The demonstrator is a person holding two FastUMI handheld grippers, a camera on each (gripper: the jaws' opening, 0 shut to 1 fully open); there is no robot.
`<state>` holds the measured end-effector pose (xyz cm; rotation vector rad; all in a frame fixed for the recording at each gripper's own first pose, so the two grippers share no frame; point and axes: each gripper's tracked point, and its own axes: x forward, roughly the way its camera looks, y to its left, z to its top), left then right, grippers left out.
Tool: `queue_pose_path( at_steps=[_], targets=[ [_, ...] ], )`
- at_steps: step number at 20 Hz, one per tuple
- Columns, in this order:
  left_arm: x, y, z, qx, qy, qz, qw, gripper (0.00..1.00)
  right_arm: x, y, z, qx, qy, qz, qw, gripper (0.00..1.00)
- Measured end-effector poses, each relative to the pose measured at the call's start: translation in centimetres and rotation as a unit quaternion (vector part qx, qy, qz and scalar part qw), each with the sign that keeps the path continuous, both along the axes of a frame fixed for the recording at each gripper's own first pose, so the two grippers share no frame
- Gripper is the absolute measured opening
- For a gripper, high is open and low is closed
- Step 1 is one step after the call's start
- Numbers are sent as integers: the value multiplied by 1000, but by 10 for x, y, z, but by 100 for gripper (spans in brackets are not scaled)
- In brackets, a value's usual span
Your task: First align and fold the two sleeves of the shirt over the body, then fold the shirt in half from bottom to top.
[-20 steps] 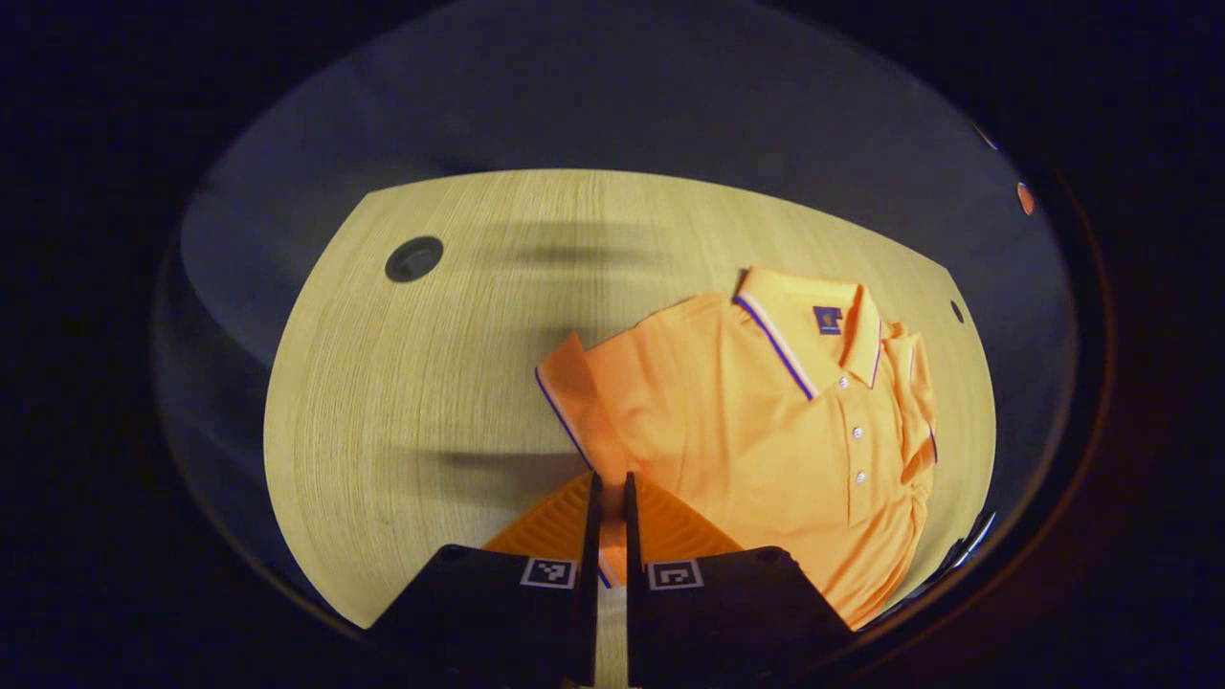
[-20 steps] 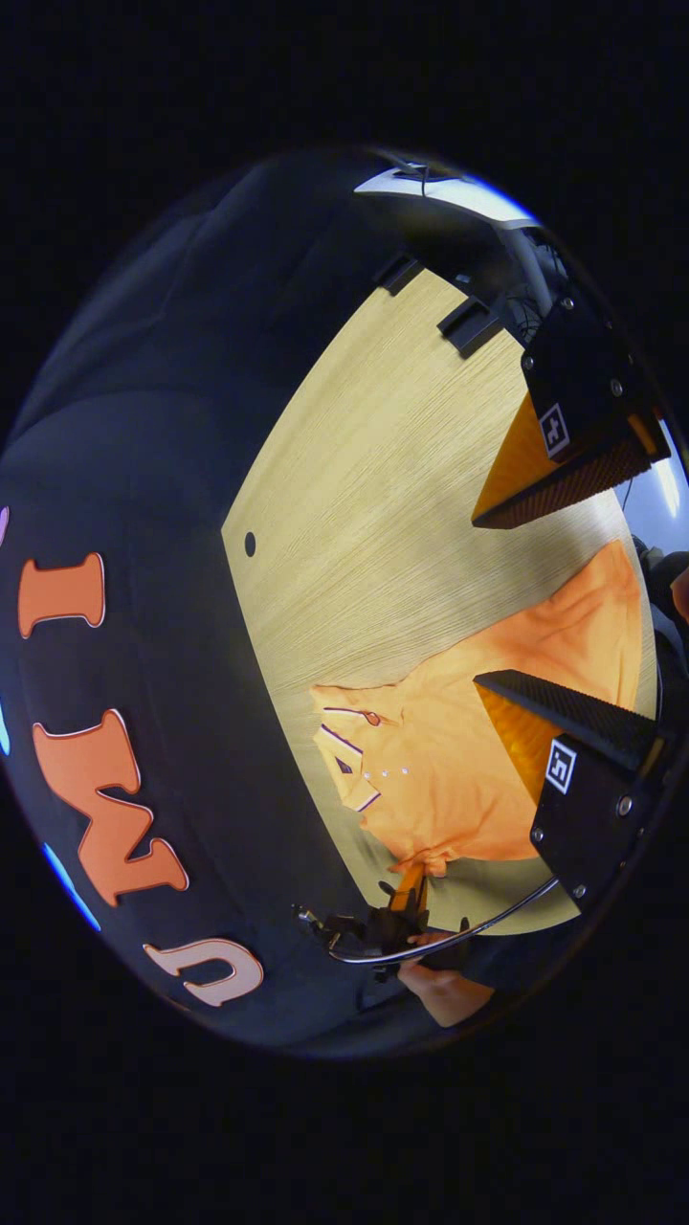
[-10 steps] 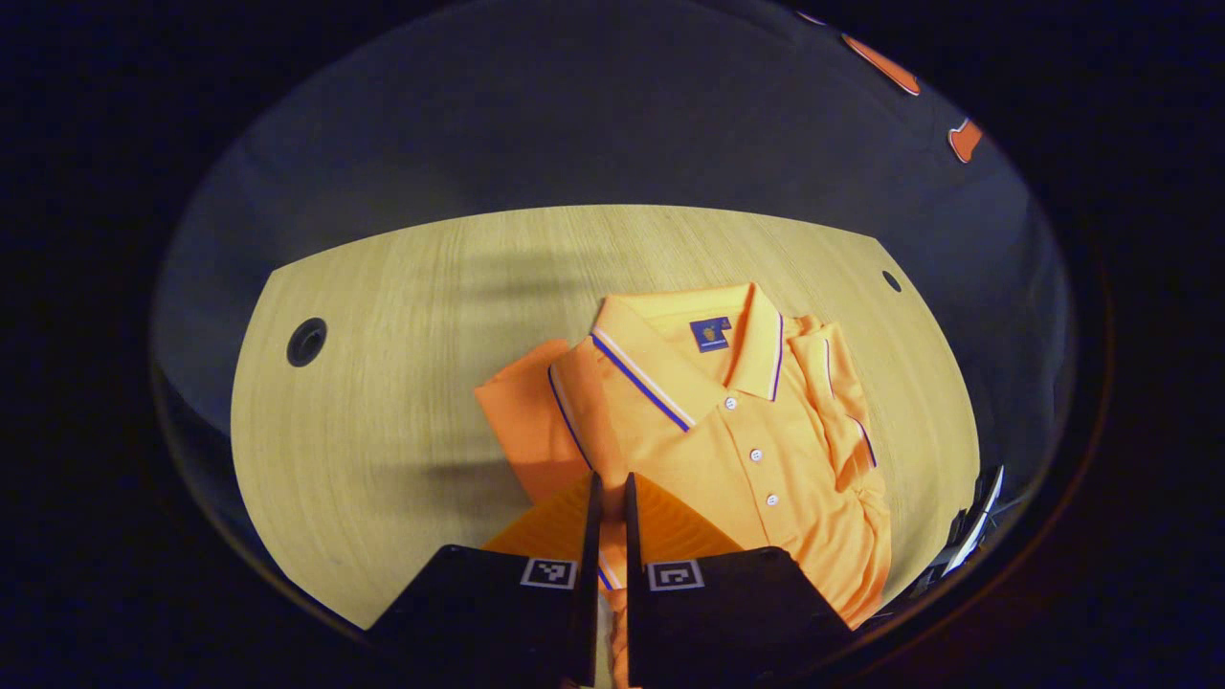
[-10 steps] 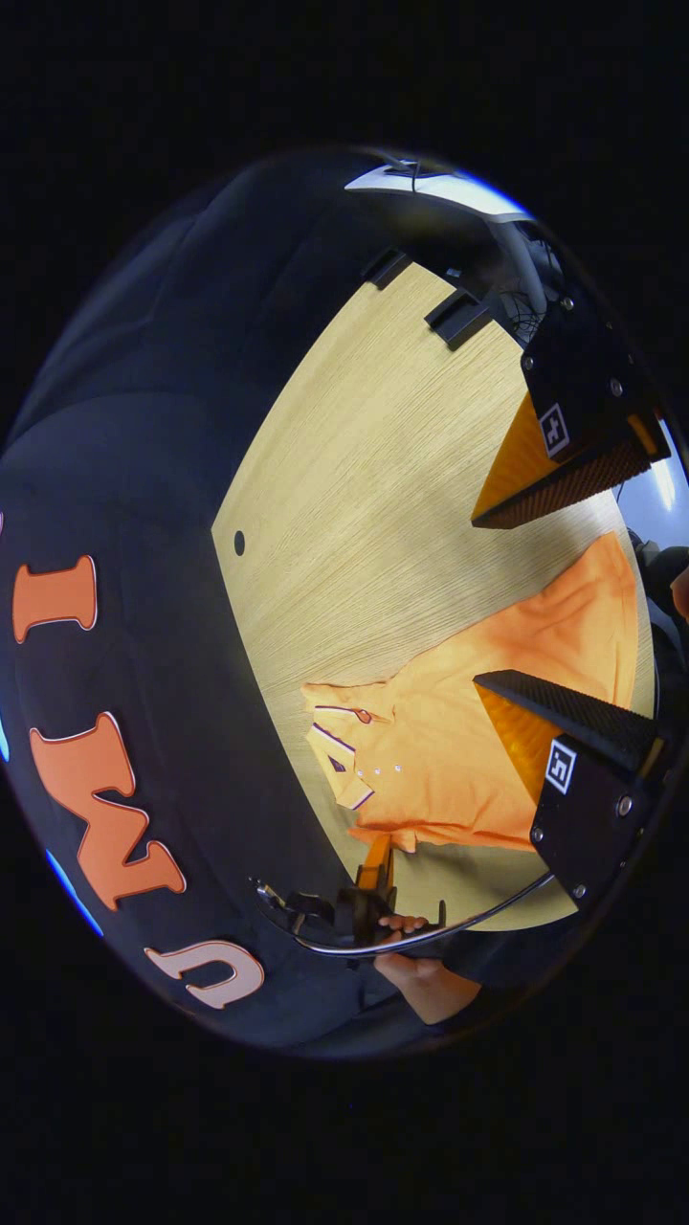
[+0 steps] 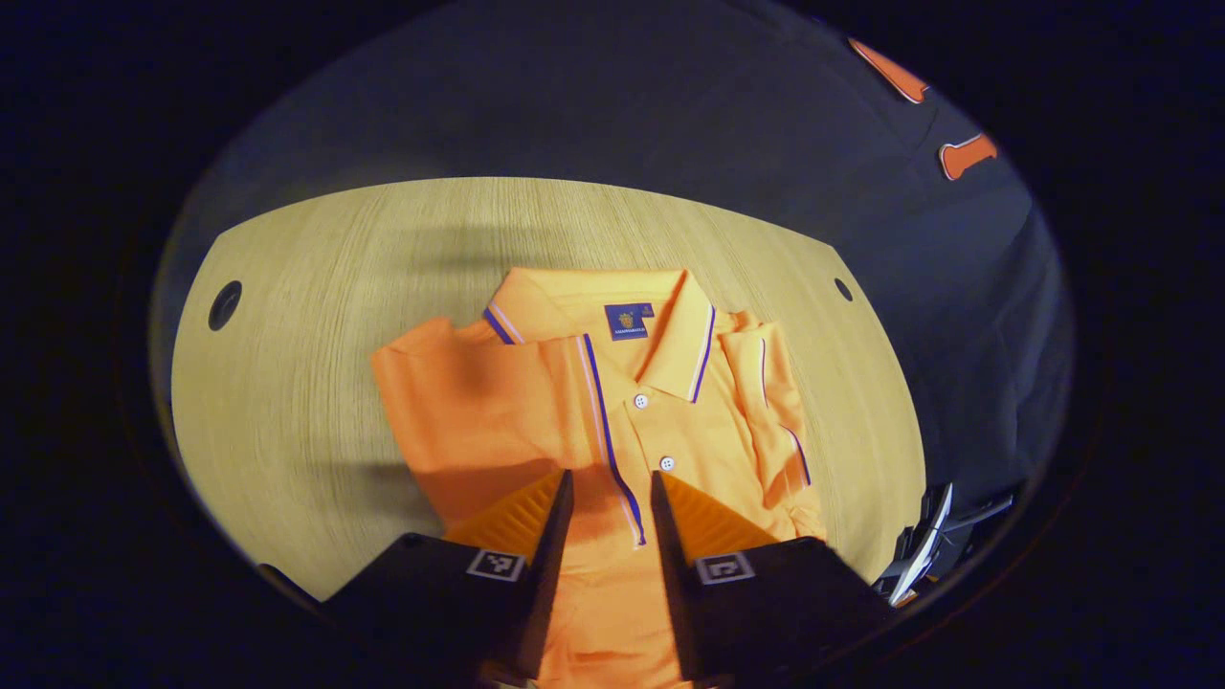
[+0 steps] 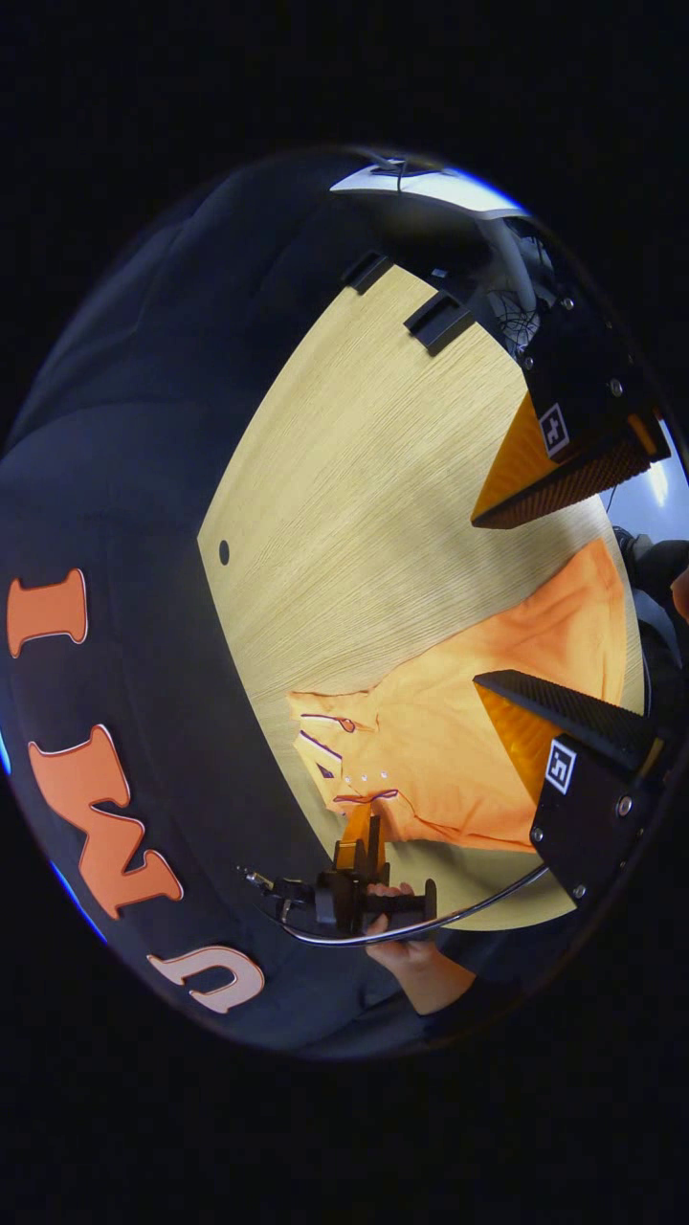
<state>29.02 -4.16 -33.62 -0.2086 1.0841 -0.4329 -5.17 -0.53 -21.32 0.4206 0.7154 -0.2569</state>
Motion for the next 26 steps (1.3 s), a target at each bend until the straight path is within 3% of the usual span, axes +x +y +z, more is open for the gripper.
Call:
queue_pose_path(
  at_steps=[1, 2, 3, 5, 10, 16, 23, 26],
  targets=[
    [-1, 1, 0, 3, -5, 2, 1000, 59, -1, -1, 0, -3, 0, 2, 1000, 92],
    [-9, 4, 5, 7, -11, 1, 1000, 82, 0, -2, 0, -6, -1, 7, 1000, 91],
    [-14, 8, 9, 15, -21, 2, 1000, 82, 2, -3, -1, -7, -2, 14, 1000, 92],
    [-29, 19, 23, 24, -45, 7, 999, 93, 0, 0, -3, -12, -3, 32, 999, 91],
    [-77, 53, 70, 33, -123, 35, 991, 96, 0, 9, -10, -27, -6, 93, 995, 93],
    [-146, 87, 127, 42, -234, 85, 968, 95, -12, 28, -21, -39, -14, 163, 986, 93],
    [-239, 106, 135, 78, -305, 108, 943, 95, -37, 40, -38, -54, -22, 222, 973, 94],
    [-284, 103, 123, 79, -304, 111, 943, 95, -47, 41, -53, -67, -17, 243, 968, 94]
  ],
)
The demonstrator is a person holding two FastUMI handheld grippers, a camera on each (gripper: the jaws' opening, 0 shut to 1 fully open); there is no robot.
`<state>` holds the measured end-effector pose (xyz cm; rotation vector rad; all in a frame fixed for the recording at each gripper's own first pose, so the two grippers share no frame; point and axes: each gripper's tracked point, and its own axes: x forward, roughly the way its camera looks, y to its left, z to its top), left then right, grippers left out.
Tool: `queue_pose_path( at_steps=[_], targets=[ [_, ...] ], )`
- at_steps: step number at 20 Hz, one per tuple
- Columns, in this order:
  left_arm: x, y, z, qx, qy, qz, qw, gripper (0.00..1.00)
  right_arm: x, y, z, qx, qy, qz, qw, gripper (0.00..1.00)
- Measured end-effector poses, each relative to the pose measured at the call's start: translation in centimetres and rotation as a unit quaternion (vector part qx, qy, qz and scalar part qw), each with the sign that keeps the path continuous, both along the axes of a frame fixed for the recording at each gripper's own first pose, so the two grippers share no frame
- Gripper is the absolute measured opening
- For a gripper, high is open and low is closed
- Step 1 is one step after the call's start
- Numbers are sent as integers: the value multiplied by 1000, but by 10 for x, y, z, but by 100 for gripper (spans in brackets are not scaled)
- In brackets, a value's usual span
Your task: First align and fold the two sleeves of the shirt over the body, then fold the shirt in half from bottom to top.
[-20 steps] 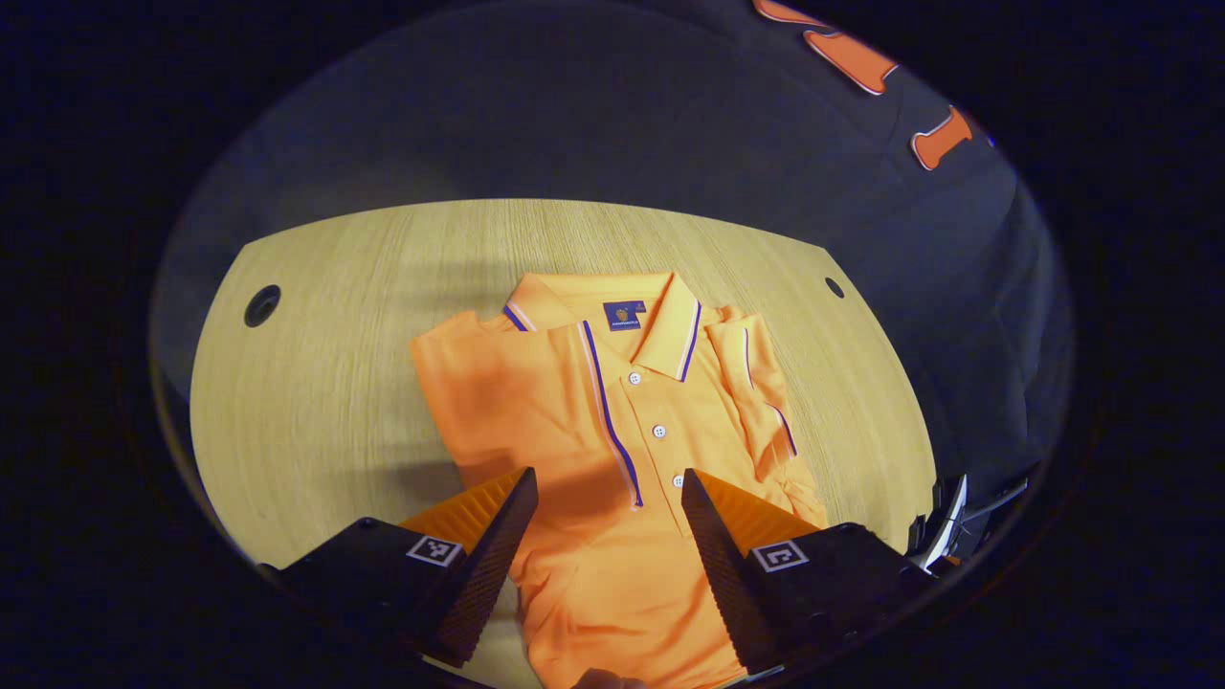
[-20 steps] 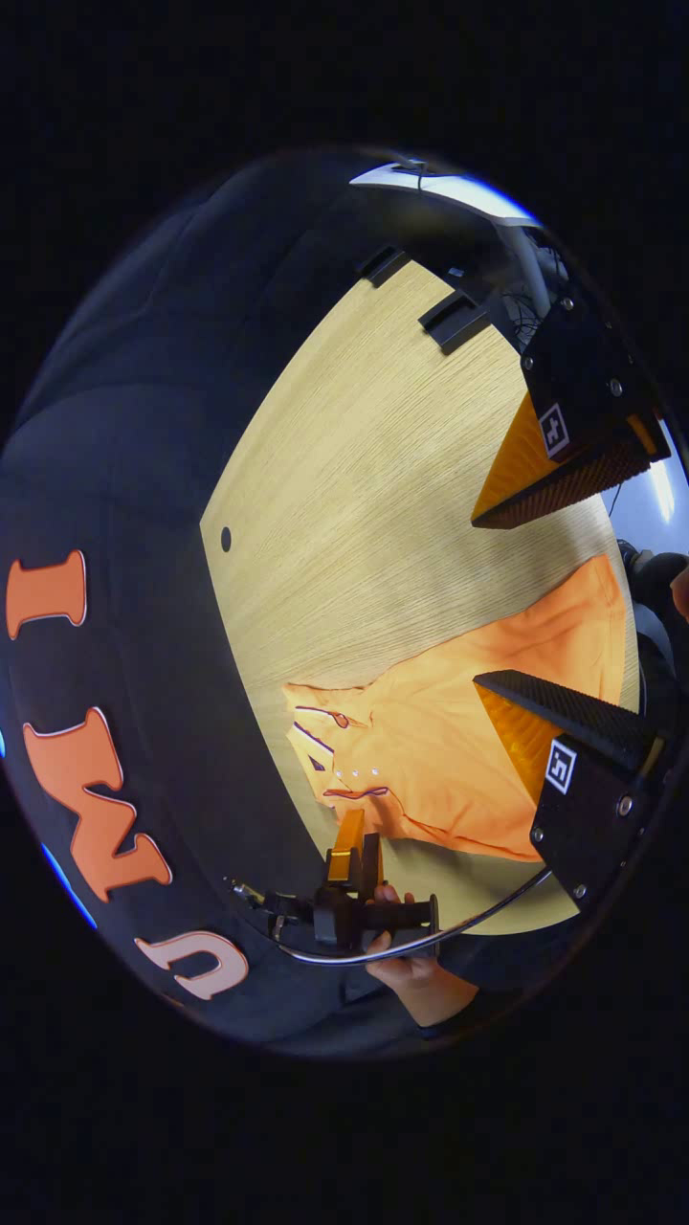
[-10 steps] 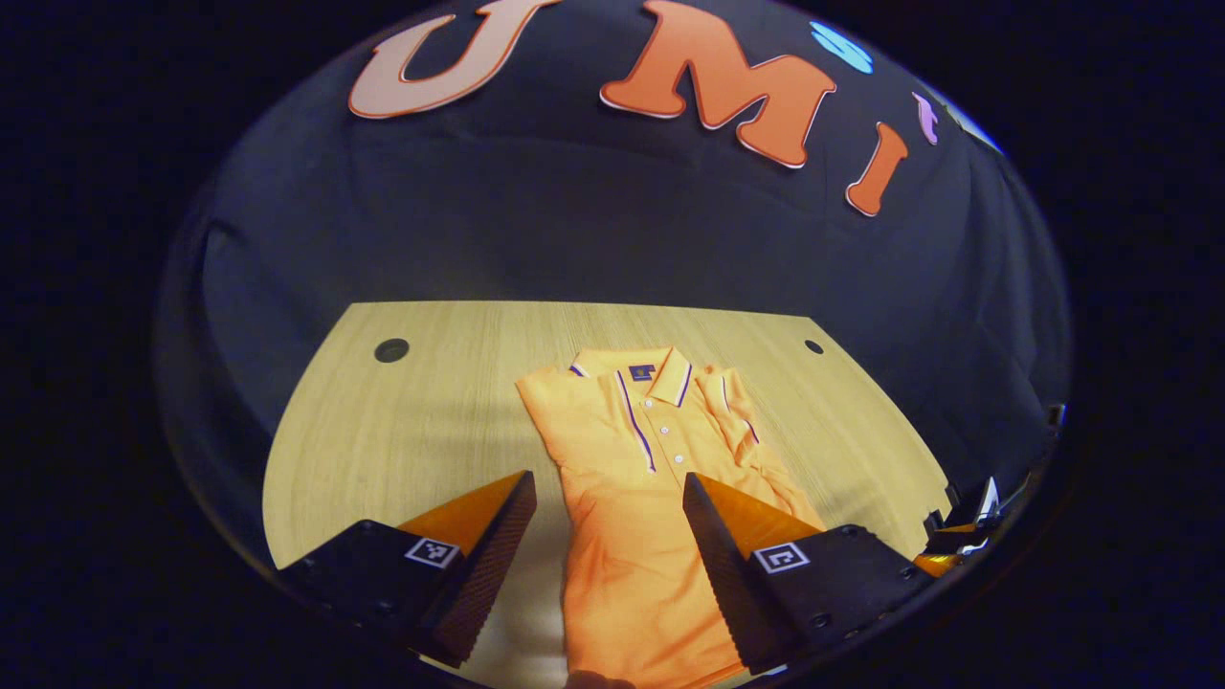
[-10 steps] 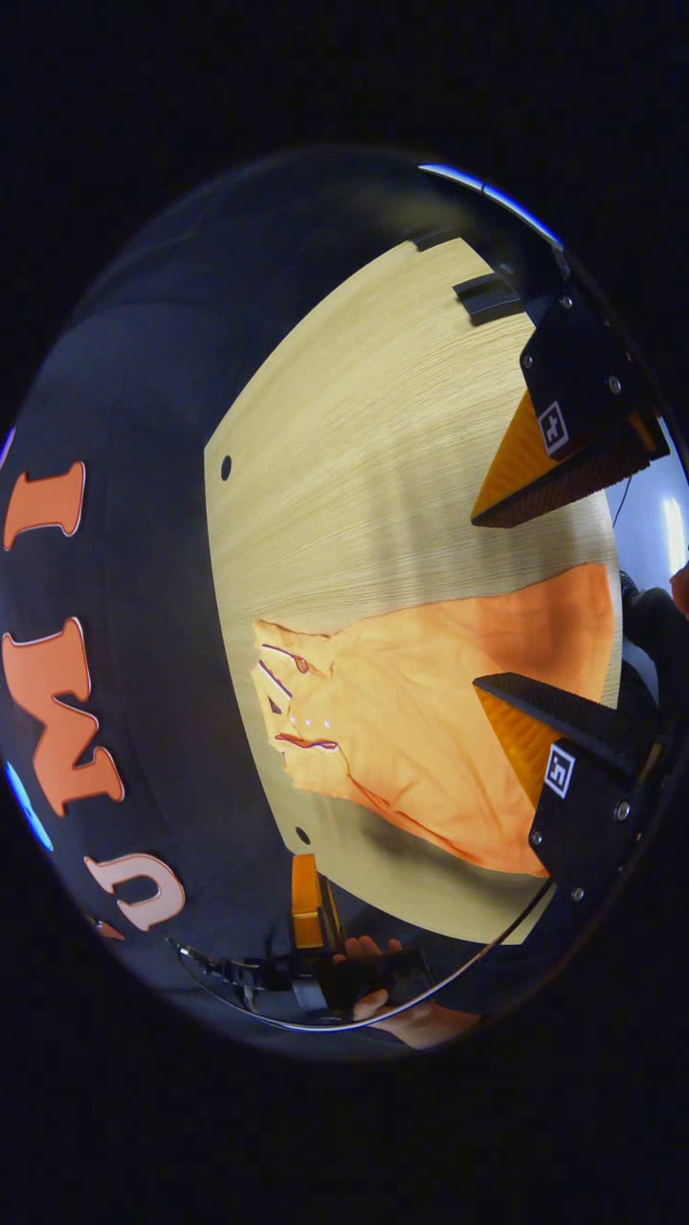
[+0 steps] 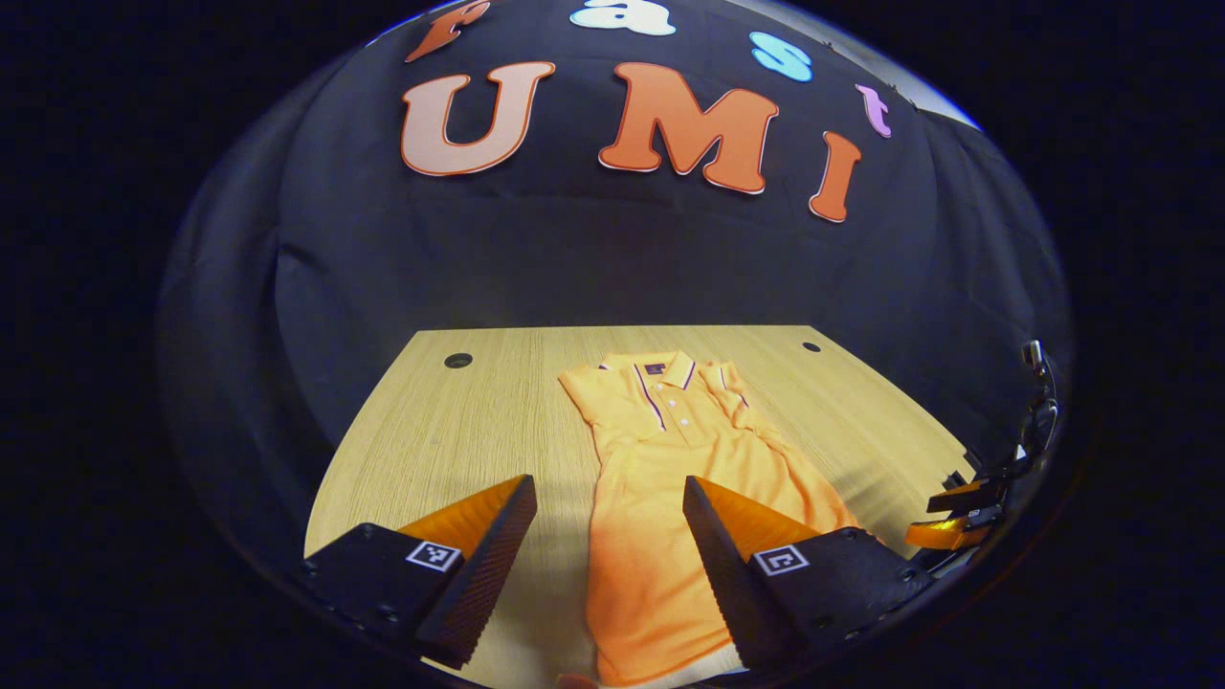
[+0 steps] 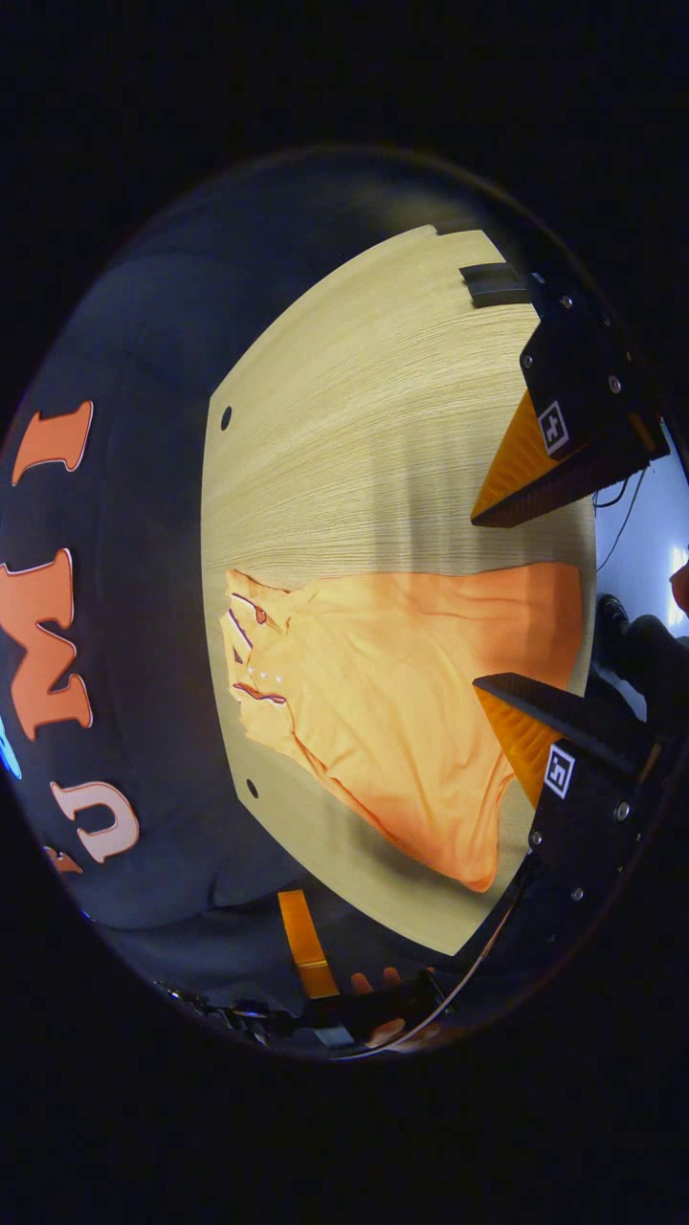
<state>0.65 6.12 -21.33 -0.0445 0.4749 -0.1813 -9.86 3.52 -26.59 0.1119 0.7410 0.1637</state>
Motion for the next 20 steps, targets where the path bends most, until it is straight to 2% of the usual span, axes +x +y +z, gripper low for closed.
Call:
queue_pose_path(
  at_steps=[4, 8, 15, 20],
  targets=[
    [-55, -5, -36, 7, 36, 9, 999, 95, -17, 4, -22, -2, 15, 18, 1000, 94],
    [-91, -10, -78, 25, 81, 11, 996, 99, -27, 8, -39, -12, 26, 35, 999, 94],
    [-112, -3, -138, 26, 121, 25, 992, 99, -24, 18, -61, -35, 29, 54, 998, 94],
    [-121, -5, -167, 39, 138, 16, 989, 99, -21, 28, -68, -49, 21, 62, 997, 94]
  ],
)
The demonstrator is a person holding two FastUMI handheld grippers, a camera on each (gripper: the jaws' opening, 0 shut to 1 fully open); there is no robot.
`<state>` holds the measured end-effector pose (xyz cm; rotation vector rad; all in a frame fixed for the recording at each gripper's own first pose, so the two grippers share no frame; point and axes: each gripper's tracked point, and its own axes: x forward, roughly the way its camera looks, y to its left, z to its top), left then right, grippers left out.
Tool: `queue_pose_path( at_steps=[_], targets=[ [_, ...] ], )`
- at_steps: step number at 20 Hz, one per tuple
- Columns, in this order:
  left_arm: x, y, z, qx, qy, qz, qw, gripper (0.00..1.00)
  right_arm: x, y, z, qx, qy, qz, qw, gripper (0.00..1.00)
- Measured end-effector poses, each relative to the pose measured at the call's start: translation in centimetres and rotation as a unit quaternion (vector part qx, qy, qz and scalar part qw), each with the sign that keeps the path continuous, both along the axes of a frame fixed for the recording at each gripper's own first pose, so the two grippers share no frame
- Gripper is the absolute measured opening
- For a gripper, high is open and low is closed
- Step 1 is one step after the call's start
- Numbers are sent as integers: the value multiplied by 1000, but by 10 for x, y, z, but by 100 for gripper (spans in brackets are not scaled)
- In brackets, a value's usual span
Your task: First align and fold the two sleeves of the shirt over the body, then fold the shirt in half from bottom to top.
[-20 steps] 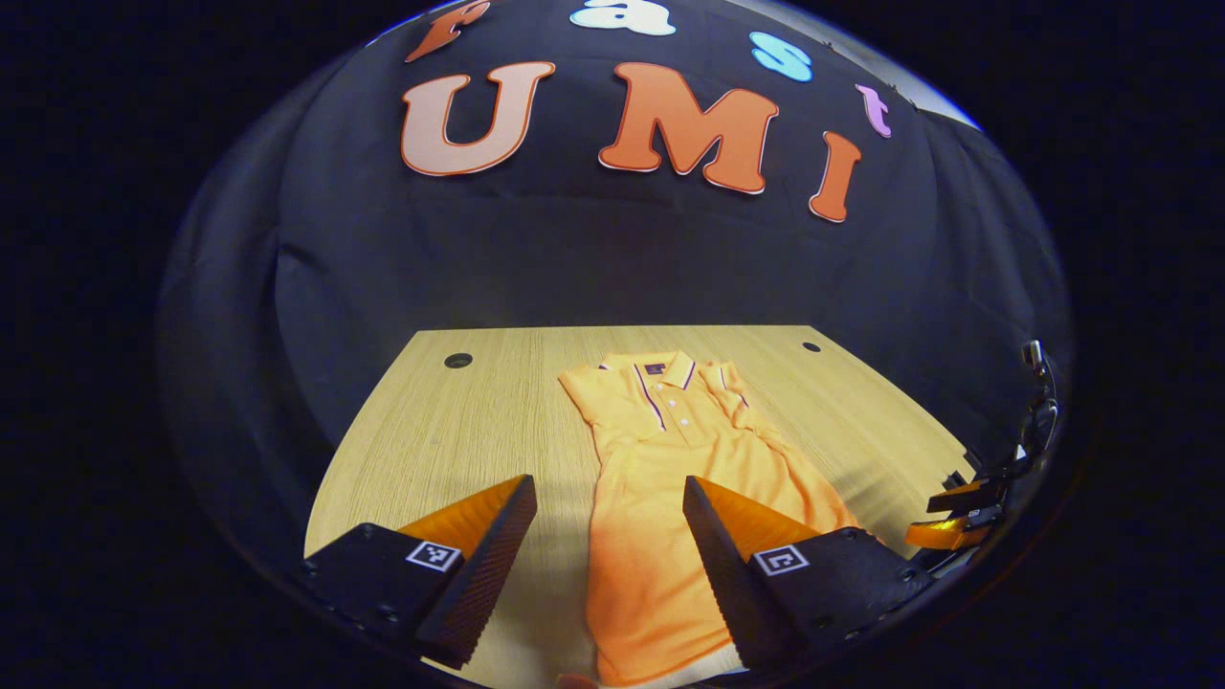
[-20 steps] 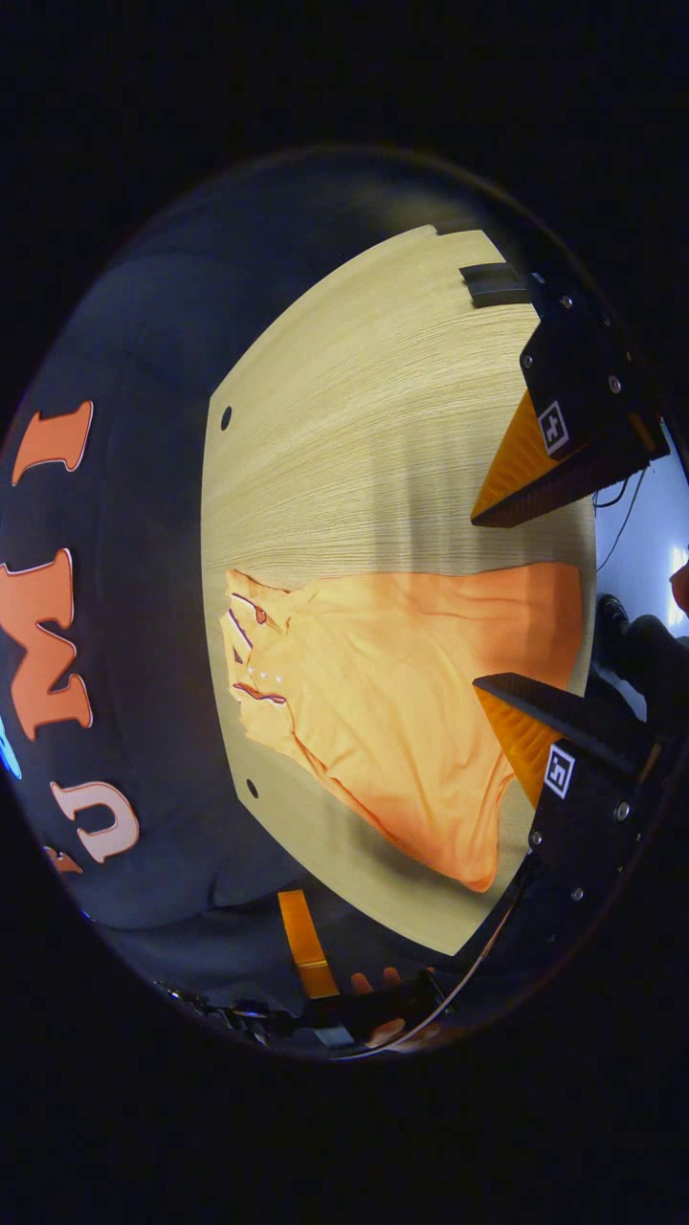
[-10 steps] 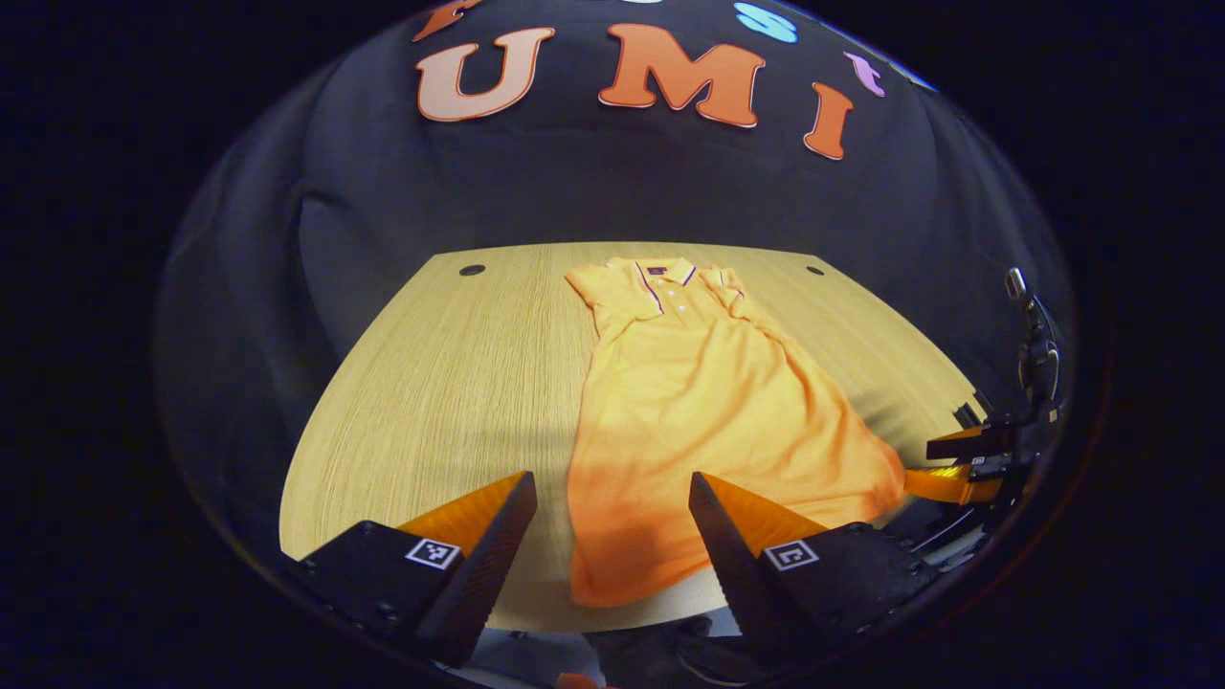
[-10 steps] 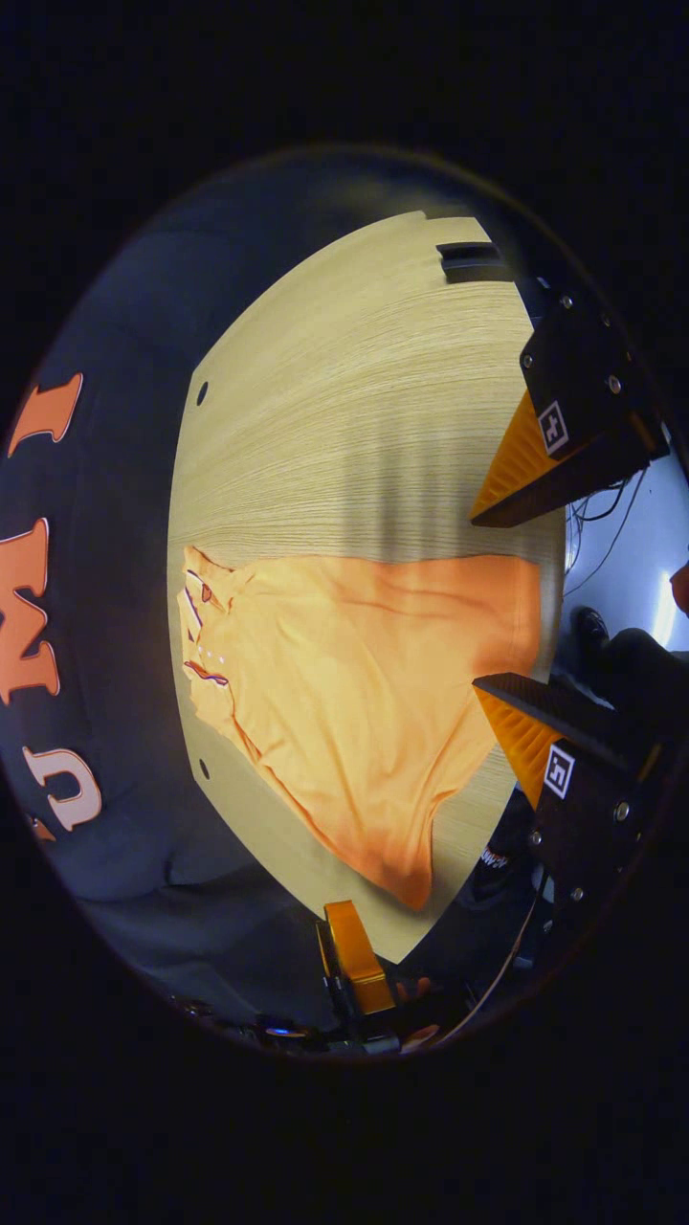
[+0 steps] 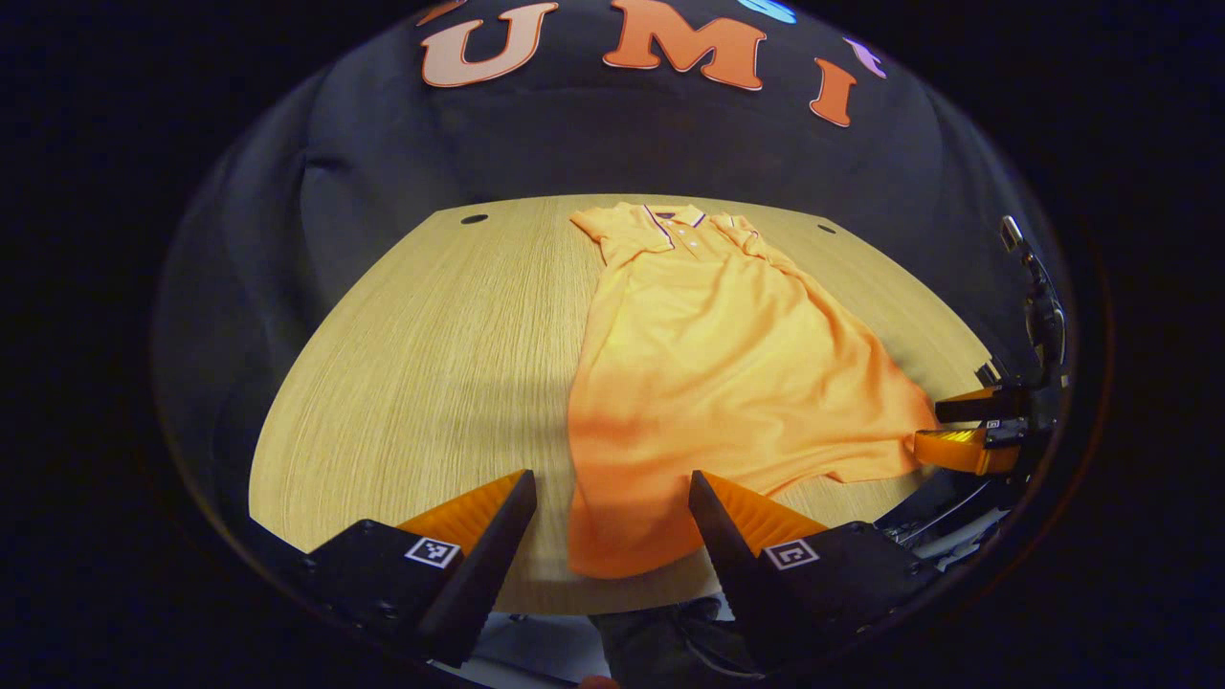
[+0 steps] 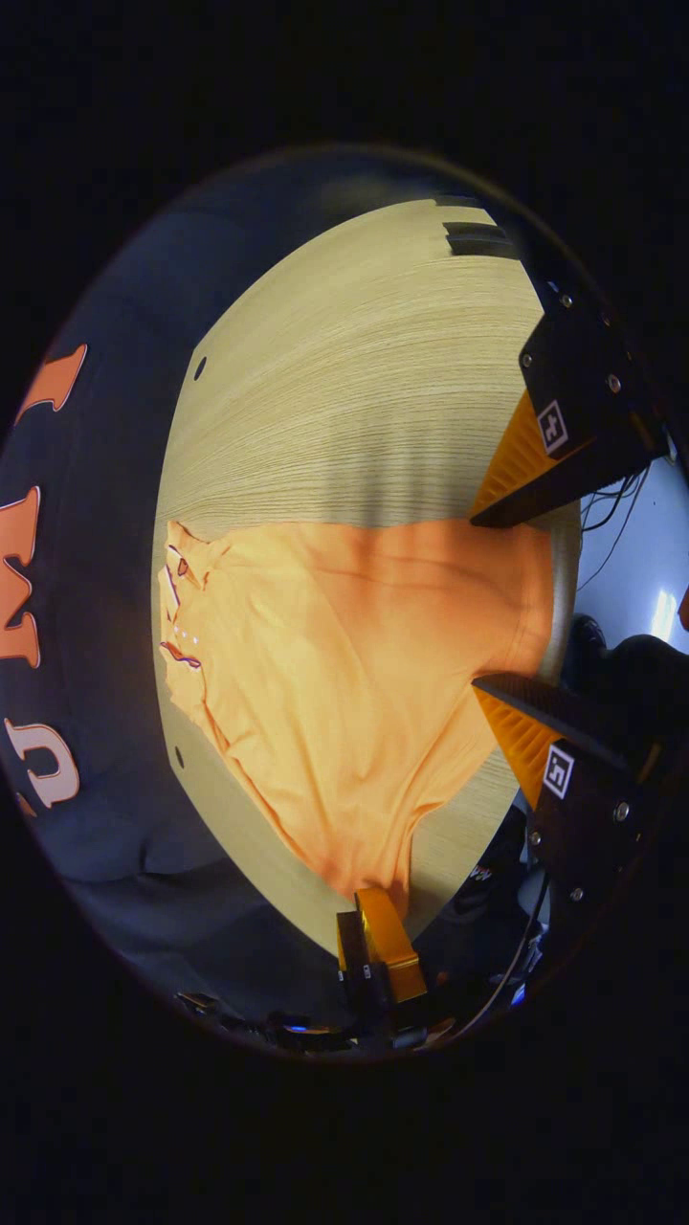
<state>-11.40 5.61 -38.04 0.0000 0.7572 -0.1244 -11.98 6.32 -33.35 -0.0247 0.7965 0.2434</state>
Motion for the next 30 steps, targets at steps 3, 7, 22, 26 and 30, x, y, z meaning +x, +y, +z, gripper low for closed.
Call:
queue_pose_path(
  at_steps=[3, 7, 22, 26, 30],
  targets=[
    [5, 1, -3, 8, -13, -5, 1000, 100, 10, 4, -1, 0, -19, -4, 1000, 94],
    [7, -6, 3, 8, -35, -8, 999, 98, 21, 5, -1, 2, -24, -26, 999, 86],
    [64, -44, 1, -23, 16, -28, 999, 14, 54, 13, 2, 114, 77, -137, 981, 18],
    [65, -44, 1, -13, 15, -34, 999, 13, 56, 11, 0, 89, 56, -145, 984, 14],
    [66, -44, 0, -19, 28, -22, 999, 13, 56, 11, 3, 47, 51, -142, 987, 1]
  ],
)
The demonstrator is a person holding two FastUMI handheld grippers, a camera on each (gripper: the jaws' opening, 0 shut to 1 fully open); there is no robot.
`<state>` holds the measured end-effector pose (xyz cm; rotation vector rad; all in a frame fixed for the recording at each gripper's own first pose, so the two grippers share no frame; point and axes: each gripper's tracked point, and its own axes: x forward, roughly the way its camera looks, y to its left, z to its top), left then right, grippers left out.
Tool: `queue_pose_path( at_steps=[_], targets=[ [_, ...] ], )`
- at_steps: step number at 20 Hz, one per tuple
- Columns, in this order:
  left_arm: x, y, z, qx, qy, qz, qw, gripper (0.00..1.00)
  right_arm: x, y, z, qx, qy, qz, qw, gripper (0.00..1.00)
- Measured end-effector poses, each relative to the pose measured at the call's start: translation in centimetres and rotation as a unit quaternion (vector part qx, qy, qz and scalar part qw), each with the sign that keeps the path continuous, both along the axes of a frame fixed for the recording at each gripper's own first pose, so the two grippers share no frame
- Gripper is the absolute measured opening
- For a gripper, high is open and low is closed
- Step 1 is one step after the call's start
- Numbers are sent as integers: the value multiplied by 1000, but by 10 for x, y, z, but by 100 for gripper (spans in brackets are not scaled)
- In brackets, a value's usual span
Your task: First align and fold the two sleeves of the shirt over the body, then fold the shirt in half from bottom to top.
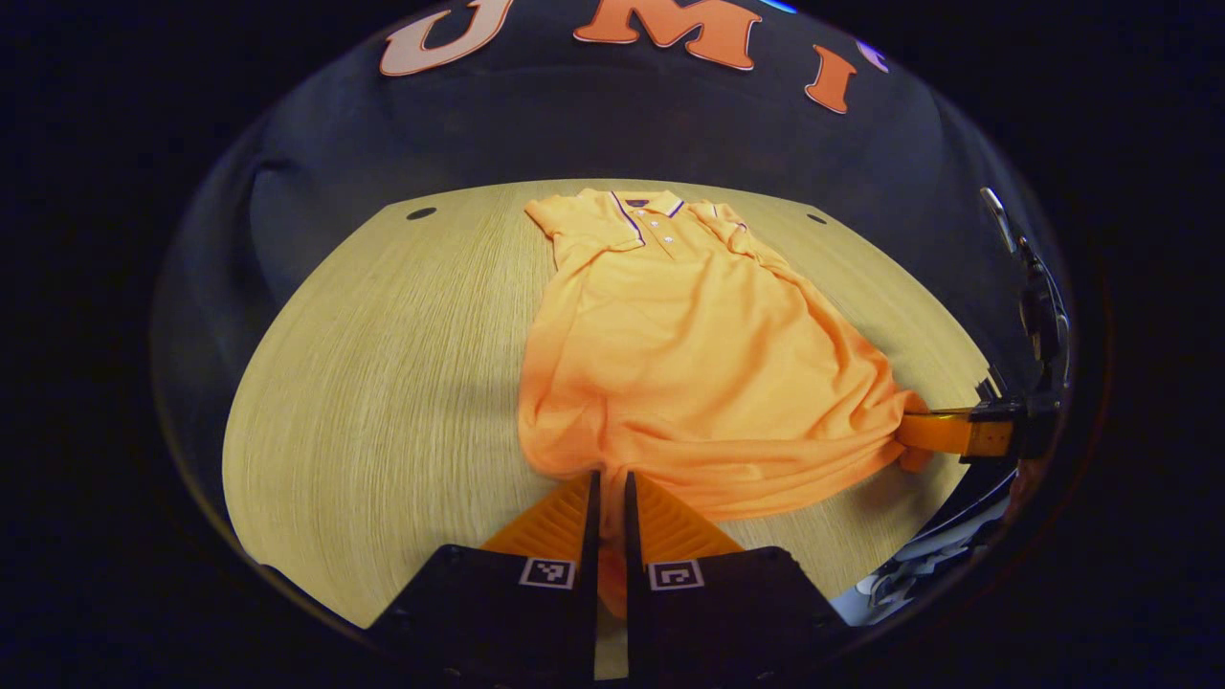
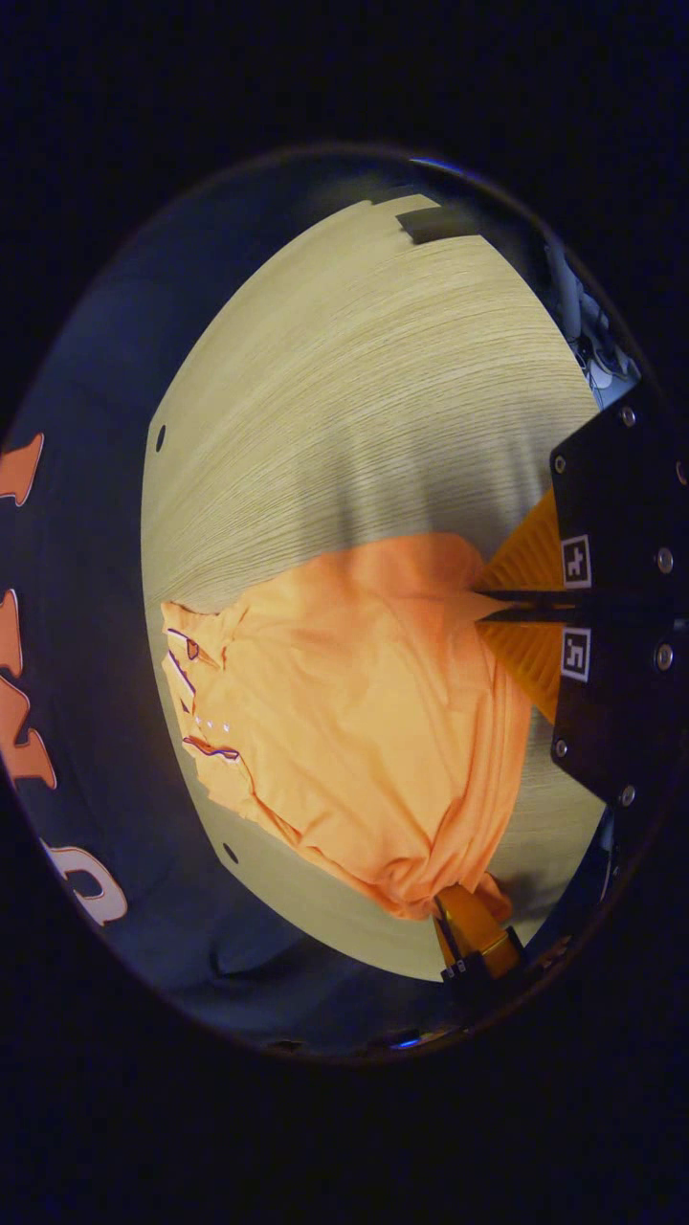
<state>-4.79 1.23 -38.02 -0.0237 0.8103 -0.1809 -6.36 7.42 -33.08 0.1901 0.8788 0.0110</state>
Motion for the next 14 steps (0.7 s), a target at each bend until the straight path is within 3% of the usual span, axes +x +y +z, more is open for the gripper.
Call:
queue_pose_path(
  at_steps=[1, 6, 14],
  targets=[
    [-3, 0, 3, 3, 5, -4, 1000, 2, 1, 2, -1, 6, 3, 1, 1000, 1],
    [4, 2, 23, -11, -2, 3, 1000, 2, 1, 6, 10, 60, 0, -4, 998, 1],
    [34, -6, 91, -38, -57, 20, 997, 1, 31, -4, 64, 86, -59, 18, 994, 1]
  ],
)
